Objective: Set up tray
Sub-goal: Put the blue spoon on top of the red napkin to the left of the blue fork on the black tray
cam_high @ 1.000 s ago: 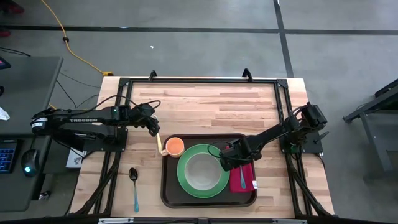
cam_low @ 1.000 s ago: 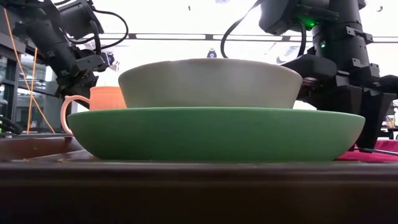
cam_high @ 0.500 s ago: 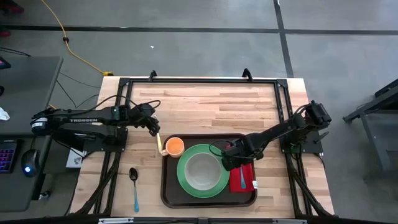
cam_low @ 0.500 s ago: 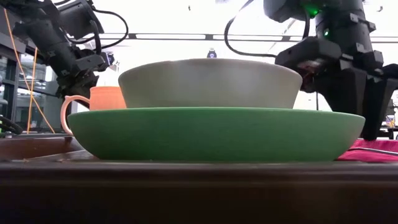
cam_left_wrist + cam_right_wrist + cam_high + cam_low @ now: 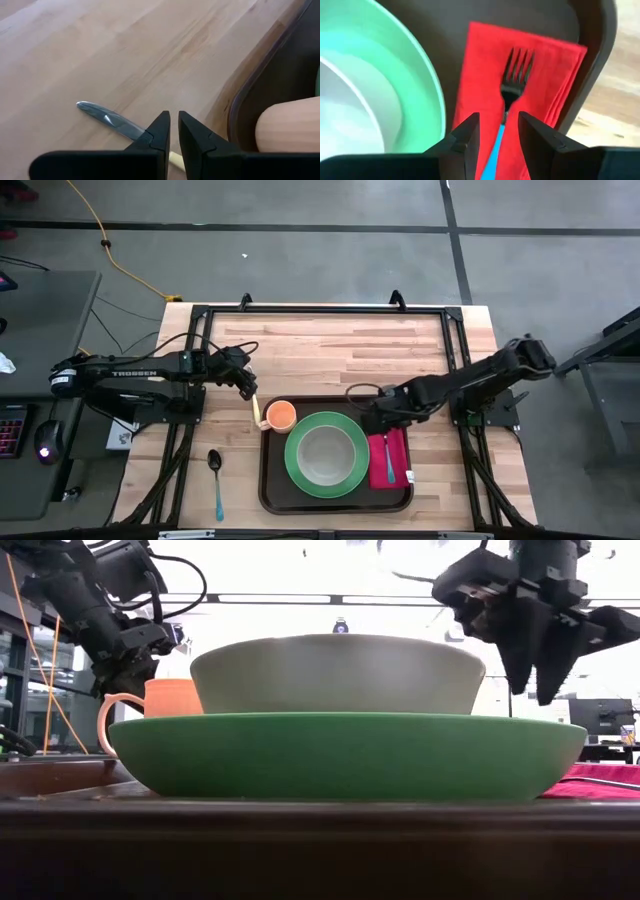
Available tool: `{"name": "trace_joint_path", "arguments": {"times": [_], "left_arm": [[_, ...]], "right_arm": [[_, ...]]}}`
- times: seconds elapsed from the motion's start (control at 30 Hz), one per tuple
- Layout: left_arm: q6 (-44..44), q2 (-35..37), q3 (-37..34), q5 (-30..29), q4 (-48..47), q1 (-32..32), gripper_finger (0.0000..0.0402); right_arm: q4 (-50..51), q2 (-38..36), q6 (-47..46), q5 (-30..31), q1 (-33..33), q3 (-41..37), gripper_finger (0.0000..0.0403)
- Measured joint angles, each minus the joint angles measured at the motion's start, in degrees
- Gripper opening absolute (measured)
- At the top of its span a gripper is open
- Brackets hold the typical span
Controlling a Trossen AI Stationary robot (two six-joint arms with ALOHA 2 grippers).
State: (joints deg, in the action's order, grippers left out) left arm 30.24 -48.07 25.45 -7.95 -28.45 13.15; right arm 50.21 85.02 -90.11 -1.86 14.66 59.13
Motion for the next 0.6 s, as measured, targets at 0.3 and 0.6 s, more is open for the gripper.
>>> {"name": "trace_joint_path", "arguments": {"times": [0.3,0.6], "left_arm": [[0.00,-0.01,0.00,0.64,0.00,-0.02,0.0067],[-0.14,-0.01,0.37,1.60,-1.13,-0.02,0.0067]], "right_arm": [[0.52,-2.75,2.88,6.72,-2.60,0.00,0.0112],[-0.25,-2.95,9.58,11.99,-6.71,0.00,0.0112]]}}
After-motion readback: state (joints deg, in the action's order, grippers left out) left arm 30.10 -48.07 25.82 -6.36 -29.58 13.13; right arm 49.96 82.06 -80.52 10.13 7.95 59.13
